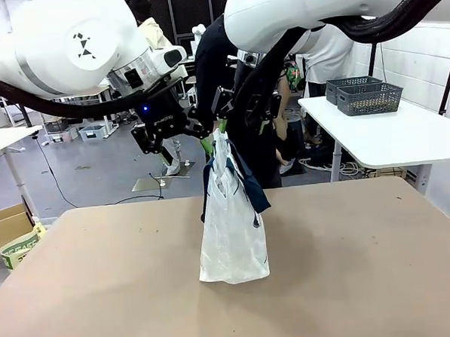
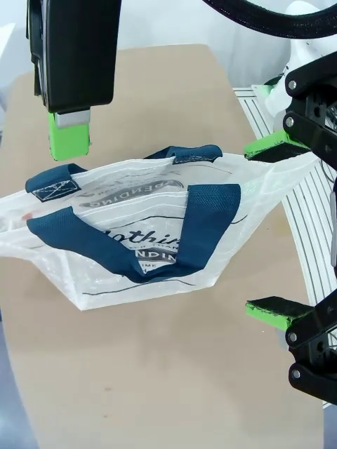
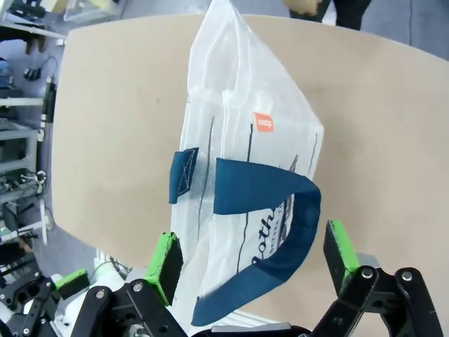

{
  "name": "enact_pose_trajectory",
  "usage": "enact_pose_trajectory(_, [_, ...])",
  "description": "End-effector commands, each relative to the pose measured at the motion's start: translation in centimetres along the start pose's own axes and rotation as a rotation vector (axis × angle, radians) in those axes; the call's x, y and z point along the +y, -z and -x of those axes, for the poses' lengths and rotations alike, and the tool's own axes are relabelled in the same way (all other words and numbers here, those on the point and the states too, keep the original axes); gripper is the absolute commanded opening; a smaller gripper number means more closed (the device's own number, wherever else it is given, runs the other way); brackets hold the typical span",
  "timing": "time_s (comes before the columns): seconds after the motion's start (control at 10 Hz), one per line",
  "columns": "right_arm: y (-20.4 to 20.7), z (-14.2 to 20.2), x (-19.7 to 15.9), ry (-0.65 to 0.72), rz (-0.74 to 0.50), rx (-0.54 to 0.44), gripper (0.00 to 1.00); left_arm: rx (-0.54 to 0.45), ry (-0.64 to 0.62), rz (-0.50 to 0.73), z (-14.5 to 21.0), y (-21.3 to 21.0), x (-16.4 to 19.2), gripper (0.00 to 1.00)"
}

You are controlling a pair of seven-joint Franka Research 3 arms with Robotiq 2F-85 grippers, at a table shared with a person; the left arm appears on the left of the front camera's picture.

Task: Transfer purchased items from the store into the shopping bag.
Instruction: Open the Reusable shopping bag in the center of the table.

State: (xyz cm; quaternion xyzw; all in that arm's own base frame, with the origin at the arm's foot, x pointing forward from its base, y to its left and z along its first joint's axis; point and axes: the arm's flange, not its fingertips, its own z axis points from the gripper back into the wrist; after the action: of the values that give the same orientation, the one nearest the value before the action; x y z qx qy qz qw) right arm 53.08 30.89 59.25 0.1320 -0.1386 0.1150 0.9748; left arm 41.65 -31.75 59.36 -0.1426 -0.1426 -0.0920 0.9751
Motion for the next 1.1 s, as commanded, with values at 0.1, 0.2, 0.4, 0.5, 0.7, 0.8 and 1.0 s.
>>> enact_pose_trajectory(0.1, [0.7,-0.3,-0.3,0.038,-0.012,0.014,1.0,0.008,0.008,0.007,-0.5,0.9,-0.5,1.0])
enact_pose_trajectory(0.2, [1.2,-0.4,-0.3,0.038,0.005,0.018,1.0,0.003,-0.006,0.008,-1.0,1.4,-0.7,1.0])
enact_pose_trajectory(0.4, [2.0,-0.4,-0.7,0.056,-0.001,0.044,1.0,0.02,-0.008,0.022,-1.3,1.8,-1.0,1.0])
enact_pose_trajectory(0.5, [2.5,-0.8,-1.1,0.067,0.001,0.058,1.0,0.035,0.001,0.027,-1.4,2.1,-1.1,1.0])
enact_pose_trajectory(0.7, [3.4,-1.7,-1.7,0.092,-0.021,0.071,1.0,0.055,0.0,0.021,-1.5,2.6,-1.1,1.0])
enact_pose_trajectory(0.8, [3.8,-1.7,-1.6,0.089,-0.029,0.085,1.0,0.063,-0.01,0.015,-1.6,2.8,-1.0,1.0])
enact_pose_trajectory(1.0, [4.2,-1.8,-1.3,0.083,-0.03,0.1,1.0,0.074,-0.018,0.015,-1.9,3.2,-0.5,1.0])
